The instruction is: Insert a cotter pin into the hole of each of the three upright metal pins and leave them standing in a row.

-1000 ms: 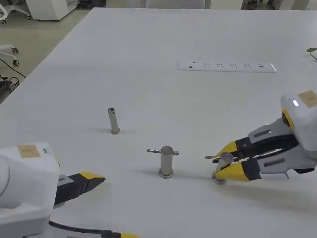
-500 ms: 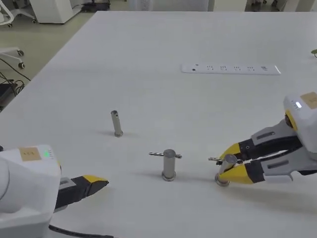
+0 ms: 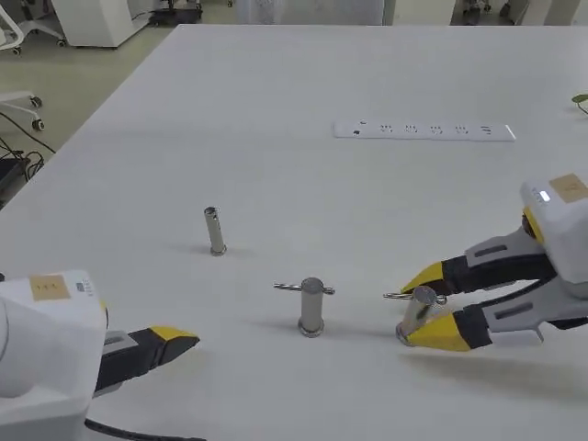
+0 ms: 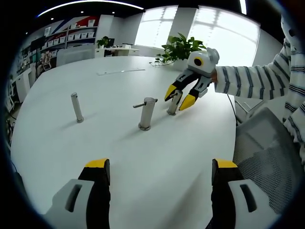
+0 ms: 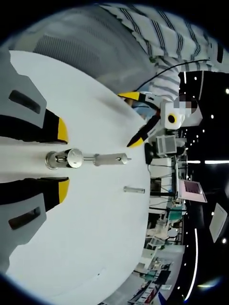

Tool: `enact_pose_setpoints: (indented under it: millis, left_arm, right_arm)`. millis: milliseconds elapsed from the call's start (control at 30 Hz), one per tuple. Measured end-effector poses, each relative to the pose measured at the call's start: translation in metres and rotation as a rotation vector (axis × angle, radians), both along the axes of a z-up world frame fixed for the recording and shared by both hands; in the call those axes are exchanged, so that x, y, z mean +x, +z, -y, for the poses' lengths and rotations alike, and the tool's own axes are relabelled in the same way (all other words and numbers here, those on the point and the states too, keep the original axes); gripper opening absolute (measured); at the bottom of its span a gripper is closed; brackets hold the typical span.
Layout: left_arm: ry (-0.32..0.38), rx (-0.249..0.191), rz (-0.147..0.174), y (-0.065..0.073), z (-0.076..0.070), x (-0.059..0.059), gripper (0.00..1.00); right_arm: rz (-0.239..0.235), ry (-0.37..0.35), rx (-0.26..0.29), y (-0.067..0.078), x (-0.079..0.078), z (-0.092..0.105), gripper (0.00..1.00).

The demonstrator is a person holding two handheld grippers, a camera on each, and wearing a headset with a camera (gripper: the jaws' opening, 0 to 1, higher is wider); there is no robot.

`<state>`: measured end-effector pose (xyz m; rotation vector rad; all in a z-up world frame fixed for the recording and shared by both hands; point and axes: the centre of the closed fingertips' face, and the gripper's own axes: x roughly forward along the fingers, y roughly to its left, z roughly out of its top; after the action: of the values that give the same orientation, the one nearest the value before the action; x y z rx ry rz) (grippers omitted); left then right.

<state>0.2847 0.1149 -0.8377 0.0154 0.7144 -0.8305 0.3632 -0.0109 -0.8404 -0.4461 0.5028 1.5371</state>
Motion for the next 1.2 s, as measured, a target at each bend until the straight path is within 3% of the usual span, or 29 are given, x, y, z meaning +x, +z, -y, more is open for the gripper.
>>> enact_pose_setpoints:
  millis: [233,333,500,600,900,1067,1200]
  left_arm:
    - [-0.003,0.028,0.009,0.0,-0.013,0.004,0.88]
    - [-0.002,0.034,0.01,0.001,-0.02,0.007,0.88]
    - [-0.008,0.055,0.009,0.0,-0.029,0.012,0.88]
    - [0.003,0.057,0.019,0.002,-0.033,0.017,0.88]
    - [0.011,0.055,0.039,0.005,-0.035,0.023,0.88]
    - [0.003,0.054,0.039,0.004,-0.035,0.026,0.88]
    - [-0.002,0.057,0.043,0.005,-0.036,0.029,0.88]
  right_arm:
    - [-0.024,-0.053,0.021,0.005,-0.001,0.003,0.36]
    - [-0.036,-0.079,0.028,0.007,-0.002,0.004,0.47]
    - [-0.052,-0.122,0.048,0.01,-0.006,0.007,0.5]
    - [-0.034,-0.21,0.06,0.013,0.002,0.012,0.57]
    - [-0.082,-0.331,0.1,0.022,-0.002,0.028,0.7]
    - [-0.081,-0.382,0.116,0.029,-0.008,0.034,0.77]
    - [-0.118,-0.44,0.125,0.032,-0.014,0.04,0.85]
